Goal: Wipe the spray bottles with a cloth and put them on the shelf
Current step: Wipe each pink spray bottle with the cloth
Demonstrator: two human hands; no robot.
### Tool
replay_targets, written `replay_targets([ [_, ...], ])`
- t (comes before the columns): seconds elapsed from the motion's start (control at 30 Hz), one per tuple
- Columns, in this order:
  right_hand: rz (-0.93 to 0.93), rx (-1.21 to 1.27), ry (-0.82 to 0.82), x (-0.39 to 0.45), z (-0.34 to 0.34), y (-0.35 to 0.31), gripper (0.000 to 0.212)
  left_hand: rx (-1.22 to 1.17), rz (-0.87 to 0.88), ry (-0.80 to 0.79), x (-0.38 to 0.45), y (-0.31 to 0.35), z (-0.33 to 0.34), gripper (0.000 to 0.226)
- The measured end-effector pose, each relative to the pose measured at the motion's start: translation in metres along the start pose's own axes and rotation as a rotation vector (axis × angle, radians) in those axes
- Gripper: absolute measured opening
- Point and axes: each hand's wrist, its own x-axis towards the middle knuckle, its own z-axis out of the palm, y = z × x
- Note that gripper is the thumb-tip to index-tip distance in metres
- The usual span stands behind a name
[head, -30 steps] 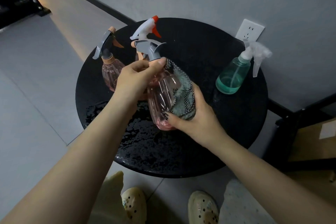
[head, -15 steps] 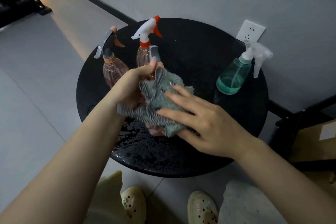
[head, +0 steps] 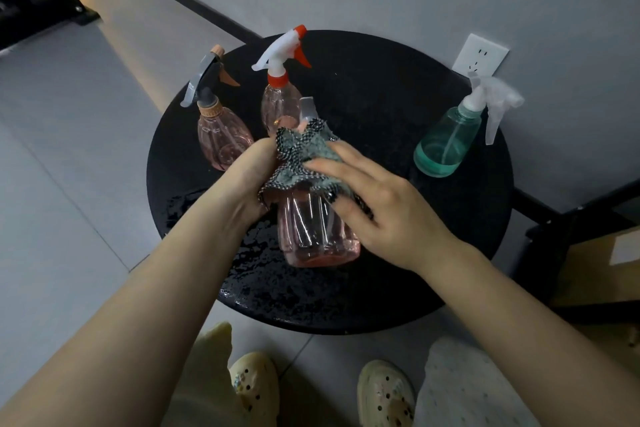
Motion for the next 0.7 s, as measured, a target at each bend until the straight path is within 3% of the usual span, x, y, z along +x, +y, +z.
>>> replay_targets([
  [0.13, -0.018, -0.028, -0.009, 0.000, 0.002, -0.004, 0.045, -0.039, -0.018, -0.008, 0.001, 0.001, -0.002, 0.028],
  [0.23, -0.222, -0.122, -0.058, -0.007, -0.001, -0.002, 0.042, -0.043, -0.065, -0.080, -0.001, 0.007, -0.008, 0.021],
  [0.3, -0.366, -0.177, -0.120, -0.016, -0.002, 0.000, 0.040, -0.072, -0.080, -0.055, 0.000, 0.010, -0.011, 0.033],
  [0.43, -0.486, -0.256, -0.183, -0.027, -0.002, 0.003, 0.041, -0.101, -0.024, -0.030, 0.001, 0.011, -0.010, 0.029],
  [0.53, -0.394, -0.181, -0.089, -0.020, -0.002, 0.004, 0.041, -0.102, -0.047, -0.080, -0.001, 0.006, -0.003, 0.024],
  [0.7, 0.118, 0.283, 0.011, -0.004, 0.000, 0.002, 0.040, 0.008, 0.002, -0.020, 0.000, -0.004, 0.000, 0.018],
])
